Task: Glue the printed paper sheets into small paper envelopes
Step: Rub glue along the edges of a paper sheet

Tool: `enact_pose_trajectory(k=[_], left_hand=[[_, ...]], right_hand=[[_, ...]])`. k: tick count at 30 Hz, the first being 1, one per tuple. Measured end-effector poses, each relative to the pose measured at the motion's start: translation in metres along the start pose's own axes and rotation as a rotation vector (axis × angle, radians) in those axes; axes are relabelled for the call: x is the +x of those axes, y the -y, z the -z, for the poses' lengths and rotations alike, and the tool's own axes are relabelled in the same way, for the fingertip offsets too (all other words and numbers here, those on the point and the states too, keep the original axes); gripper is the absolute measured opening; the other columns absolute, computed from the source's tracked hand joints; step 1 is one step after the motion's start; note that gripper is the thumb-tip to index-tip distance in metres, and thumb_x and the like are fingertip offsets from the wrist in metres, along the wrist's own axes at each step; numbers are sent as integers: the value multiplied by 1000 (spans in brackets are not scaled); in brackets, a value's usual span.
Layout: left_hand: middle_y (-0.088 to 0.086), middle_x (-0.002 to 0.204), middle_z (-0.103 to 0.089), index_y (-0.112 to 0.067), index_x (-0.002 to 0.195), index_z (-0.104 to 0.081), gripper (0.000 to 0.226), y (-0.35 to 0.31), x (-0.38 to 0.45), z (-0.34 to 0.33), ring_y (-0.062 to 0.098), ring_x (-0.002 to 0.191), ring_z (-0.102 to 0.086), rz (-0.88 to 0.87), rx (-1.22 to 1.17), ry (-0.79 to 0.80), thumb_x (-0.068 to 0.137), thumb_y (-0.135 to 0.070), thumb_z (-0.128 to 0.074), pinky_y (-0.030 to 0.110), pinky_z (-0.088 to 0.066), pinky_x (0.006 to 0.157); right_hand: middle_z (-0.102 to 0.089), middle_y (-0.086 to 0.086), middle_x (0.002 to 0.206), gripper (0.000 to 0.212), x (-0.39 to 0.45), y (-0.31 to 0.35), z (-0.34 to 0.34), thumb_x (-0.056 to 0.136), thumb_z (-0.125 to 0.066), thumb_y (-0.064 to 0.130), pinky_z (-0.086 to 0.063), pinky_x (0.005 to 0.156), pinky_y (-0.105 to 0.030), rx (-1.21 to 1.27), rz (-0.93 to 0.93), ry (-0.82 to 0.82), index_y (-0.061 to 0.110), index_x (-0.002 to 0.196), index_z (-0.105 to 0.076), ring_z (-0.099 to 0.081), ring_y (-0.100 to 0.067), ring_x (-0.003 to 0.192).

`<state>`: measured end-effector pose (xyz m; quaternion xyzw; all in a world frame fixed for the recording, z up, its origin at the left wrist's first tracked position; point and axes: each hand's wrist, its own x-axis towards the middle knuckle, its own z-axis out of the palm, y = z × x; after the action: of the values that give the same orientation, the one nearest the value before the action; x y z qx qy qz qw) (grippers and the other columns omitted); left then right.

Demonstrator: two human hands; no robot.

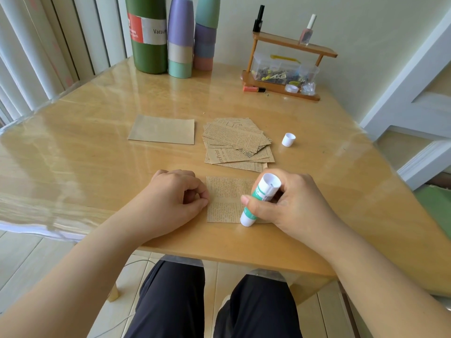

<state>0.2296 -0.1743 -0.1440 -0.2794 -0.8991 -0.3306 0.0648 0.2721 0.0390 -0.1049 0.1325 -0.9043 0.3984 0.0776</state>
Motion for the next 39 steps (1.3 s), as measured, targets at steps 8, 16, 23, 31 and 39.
enact_pose_trajectory(k=[8,16,23,31,39], left_hand=[[-12,58,-43,-38,69,-55,28,-1,0,1,-3,71,-48,4,1,9,80,-15,-68,19,-32,76],[-11,58,-43,-36,68,-56,28,-1,0,1,-3,69,-48,11,-14,14,80,-14,-69,18,-29,71],[-11,58,-44,-34,69,-59,24,-1,0,1,-1,69,-48,8,-9,11,80,-15,-69,19,-29,70],[-11,57,-43,-41,66,-52,34,-4,0,2,-2,69,-49,7,-9,11,80,-14,-69,18,-29,71],[-11,58,-44,-43,66,-50,38,-3,0,2,-3,68,-48,5,-4,5,80,-13,-70,20,-32,78]], right_hand=[[-71,0,63,28,12,-1,1,83,-69,22,-30,46,-10,6,-23,34,9,64,-54,-43,-3,45],[-72,2,64,28,22,-6,2,83,-69,27,-37,50,-22,-33,-34,12,9,67,-55,-39,-5,49],[-72,2,64,26,15,-3,4,82,-69,24,-30,44,-14,-41,-28,16,6,69,-56,-39,-4,44],[-70,4,63,27,0,-4,8,79,-71,24,-39,47,-22,-30,-35,14,5,67,-57,-47,-12,50],[-57,1,53,33,-3,-7,10,73,-76,32,-34,47,-24,-41,-43,-29,8,64,-55,-39,-8,50]])
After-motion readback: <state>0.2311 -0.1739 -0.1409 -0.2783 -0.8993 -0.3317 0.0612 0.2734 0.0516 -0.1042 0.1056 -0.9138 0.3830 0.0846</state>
